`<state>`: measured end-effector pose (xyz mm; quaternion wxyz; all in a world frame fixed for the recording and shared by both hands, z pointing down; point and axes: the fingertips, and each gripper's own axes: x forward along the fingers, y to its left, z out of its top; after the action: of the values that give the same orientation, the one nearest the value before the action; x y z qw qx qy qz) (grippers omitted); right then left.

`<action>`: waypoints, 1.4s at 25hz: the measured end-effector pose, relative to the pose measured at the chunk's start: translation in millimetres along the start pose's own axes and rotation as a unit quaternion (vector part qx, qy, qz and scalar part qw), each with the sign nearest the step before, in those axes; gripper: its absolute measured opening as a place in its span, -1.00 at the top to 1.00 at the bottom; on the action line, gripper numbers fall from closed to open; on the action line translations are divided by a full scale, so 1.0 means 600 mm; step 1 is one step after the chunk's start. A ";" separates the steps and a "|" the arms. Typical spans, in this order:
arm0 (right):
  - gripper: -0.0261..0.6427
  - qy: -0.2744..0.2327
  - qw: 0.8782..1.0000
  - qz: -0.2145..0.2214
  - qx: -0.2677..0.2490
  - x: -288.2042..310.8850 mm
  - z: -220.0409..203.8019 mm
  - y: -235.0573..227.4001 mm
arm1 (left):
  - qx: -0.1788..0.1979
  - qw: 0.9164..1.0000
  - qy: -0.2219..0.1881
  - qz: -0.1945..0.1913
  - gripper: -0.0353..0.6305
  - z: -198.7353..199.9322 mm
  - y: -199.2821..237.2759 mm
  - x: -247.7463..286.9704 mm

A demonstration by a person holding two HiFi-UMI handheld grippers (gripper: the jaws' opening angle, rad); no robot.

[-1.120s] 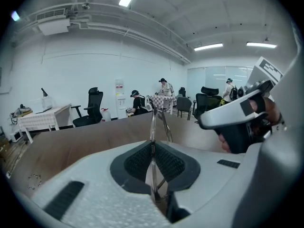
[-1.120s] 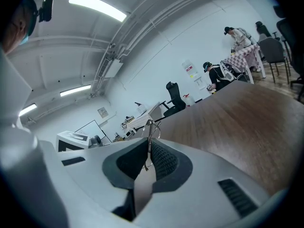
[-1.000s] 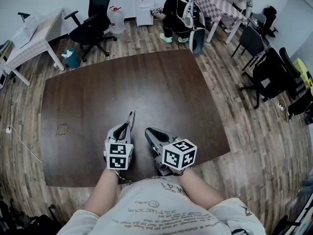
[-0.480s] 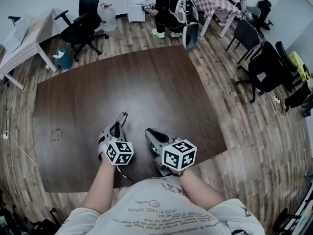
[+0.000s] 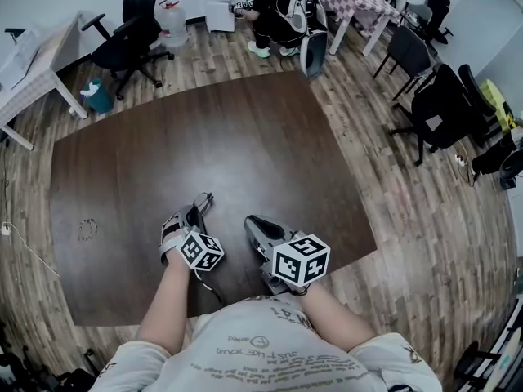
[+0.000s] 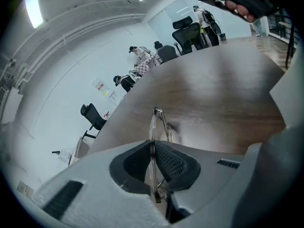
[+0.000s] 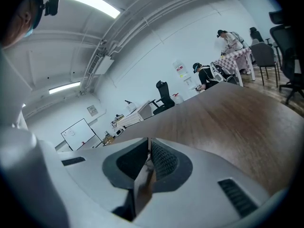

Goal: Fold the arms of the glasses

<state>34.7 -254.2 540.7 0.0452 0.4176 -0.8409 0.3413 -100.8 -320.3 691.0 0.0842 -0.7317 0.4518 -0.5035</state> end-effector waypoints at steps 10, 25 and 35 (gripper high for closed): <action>0.83 0.002 1.000 -0.009 0.003 0.010 -0.007 -0.010 | -0.012 0.999 0.023 -0.035 0.78 -0.027 -0.023 0.027; 0.83 -0.016 0.999 0.011 -0.033 0.007 0.006 0.054 | -0.215 0.966 -0.140 -0.036 0.78 0.086 0.036 -0.145; 0.88 -0.088 0.989 -0.013 -0.116 -0.027 0.025 0.149 | -0.379 0.901 -0.208 -0.035 0.85 0.072 0.112 -0.321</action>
<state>-17.2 -215.1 475.8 0.0238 0.4485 -0.8701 0.2032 -120.9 -229.7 504.4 -0.1253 -0.8114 0.5552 -0.1333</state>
